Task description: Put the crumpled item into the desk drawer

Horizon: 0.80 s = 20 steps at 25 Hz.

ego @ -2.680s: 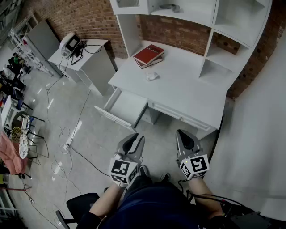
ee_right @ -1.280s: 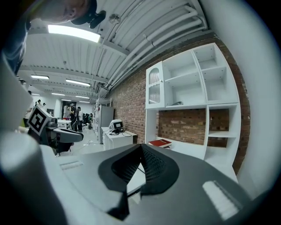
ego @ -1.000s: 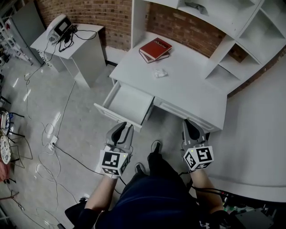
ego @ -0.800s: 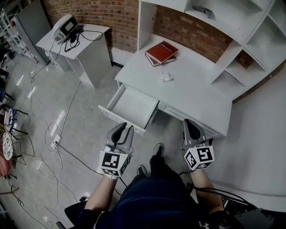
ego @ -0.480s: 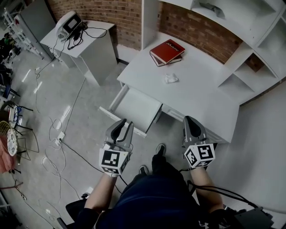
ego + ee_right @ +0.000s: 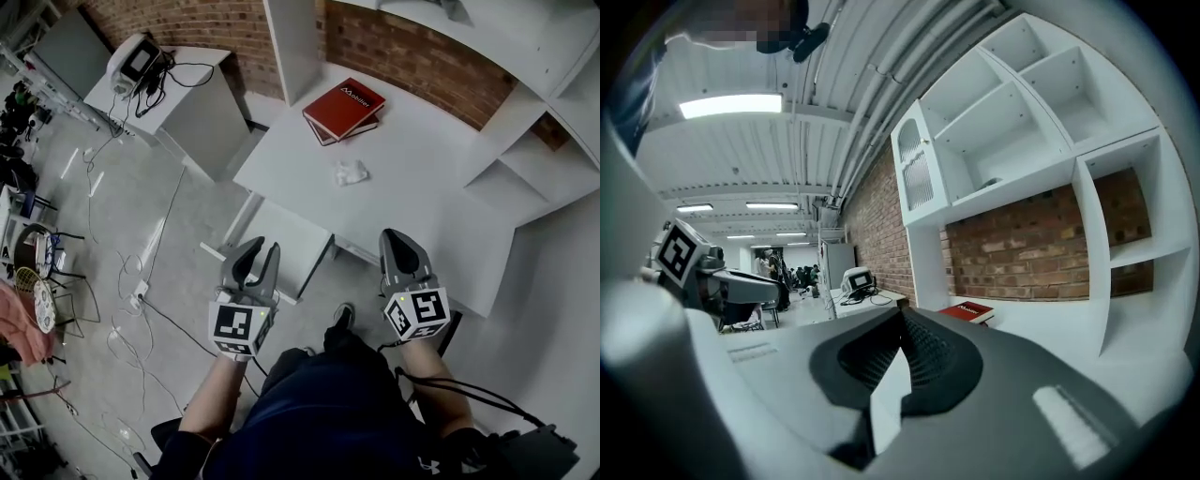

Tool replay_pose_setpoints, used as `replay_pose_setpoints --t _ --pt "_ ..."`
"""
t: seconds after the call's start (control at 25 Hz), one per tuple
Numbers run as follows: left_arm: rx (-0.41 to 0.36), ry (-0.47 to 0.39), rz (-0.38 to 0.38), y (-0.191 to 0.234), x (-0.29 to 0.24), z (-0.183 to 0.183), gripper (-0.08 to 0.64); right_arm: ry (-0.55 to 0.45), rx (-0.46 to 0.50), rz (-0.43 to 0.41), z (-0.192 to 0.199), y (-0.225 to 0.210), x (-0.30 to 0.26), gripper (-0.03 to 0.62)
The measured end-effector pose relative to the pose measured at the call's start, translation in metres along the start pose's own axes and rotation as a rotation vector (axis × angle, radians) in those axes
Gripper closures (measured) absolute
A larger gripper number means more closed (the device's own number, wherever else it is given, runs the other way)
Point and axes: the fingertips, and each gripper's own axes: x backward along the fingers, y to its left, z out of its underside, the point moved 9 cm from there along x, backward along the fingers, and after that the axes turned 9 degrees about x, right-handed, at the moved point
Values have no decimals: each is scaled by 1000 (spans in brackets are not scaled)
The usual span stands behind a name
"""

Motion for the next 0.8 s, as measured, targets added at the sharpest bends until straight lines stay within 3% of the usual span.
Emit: replay_pose_setpoints --t 0.2,0.36,0.64,0.8 --pt "-65 -14 -16 -5 -39 -10 456 15 -9 -7 6 -29 -22 590" --pt "-145 -11 18 -3 -68 -10 465 31 -26 21 16 -45 -30 591" --pt "-223 81 130 16 -129 -2 465 65 -48 132 18 -52 -29 591" --pt "-324 121 221 20 -169 2 465 97 -69 223 21 -51 -18 590"
